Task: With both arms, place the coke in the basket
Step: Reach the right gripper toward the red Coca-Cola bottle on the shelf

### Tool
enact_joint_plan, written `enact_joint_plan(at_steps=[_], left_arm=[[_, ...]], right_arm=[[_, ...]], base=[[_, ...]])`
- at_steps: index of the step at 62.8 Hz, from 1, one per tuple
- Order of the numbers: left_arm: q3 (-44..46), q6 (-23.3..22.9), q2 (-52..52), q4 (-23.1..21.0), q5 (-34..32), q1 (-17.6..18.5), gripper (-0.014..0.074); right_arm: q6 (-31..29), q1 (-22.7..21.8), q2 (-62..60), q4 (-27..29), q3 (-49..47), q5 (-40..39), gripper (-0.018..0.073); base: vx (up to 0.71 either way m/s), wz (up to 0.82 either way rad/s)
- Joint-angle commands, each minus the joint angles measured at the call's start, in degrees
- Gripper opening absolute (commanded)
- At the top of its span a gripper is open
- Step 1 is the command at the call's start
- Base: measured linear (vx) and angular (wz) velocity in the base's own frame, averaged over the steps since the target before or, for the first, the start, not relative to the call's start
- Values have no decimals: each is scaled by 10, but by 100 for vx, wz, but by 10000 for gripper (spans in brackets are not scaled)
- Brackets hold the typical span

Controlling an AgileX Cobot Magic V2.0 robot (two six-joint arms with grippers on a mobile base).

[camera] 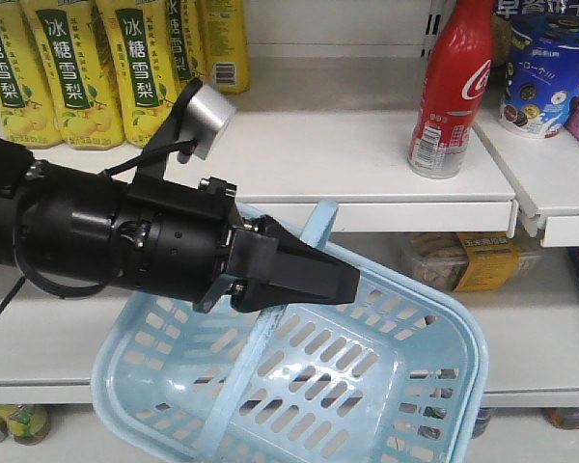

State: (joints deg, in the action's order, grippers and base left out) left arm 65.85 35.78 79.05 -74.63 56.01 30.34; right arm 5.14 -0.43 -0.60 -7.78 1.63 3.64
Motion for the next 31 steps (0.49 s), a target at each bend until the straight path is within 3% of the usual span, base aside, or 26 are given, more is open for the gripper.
enact_joint_plan(at_steps=[1,31], left_arm=[[15,12,-22,-45,-15,1,-6],[15,12,-22,-45,-15,1,-6]], right_arm=[[-4,-4,-10,-3,6,-41,-6],[-4,-4,-10,-3,6,-41,-6]], base=[[1,4],[0,0]])
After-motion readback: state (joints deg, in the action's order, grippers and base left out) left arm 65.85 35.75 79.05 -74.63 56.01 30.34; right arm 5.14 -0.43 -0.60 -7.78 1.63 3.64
